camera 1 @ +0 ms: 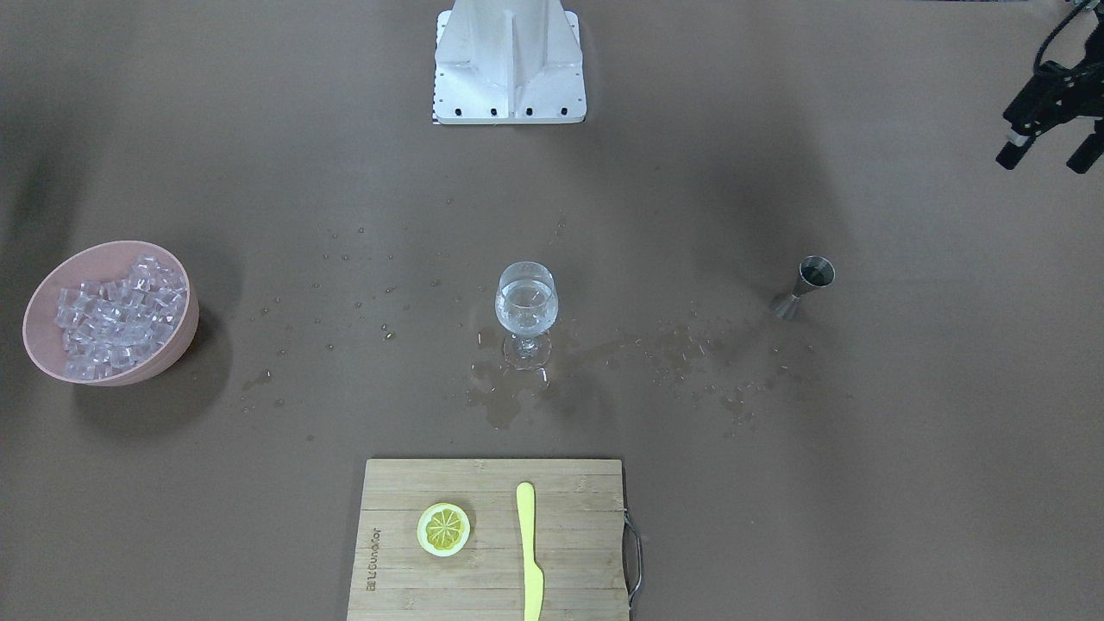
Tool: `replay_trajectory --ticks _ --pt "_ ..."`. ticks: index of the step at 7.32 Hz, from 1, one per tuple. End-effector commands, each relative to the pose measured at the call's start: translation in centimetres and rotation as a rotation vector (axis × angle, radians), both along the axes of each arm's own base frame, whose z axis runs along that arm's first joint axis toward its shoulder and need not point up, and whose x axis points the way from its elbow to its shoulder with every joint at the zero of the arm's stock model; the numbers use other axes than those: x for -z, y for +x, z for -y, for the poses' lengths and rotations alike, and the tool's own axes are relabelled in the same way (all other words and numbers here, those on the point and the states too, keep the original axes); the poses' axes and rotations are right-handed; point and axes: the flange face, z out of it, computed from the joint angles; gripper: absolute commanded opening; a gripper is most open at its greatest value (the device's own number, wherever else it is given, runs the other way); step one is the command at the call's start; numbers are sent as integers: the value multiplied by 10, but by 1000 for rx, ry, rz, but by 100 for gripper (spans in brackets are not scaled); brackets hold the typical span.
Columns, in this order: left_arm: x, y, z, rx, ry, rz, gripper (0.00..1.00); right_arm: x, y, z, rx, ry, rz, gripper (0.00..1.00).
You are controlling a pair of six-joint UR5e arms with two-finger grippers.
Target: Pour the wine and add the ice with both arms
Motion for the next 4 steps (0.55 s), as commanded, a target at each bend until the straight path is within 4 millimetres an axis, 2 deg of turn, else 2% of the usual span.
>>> replay_trajectory --ticks 1,4 --pt "33 68 -23 108 -58 -18 98 -4 0 0 2 -8 -5 100" --pt "46 167 -53 238 -90 67 98 -7 0 -1 2 -14 -4 100"
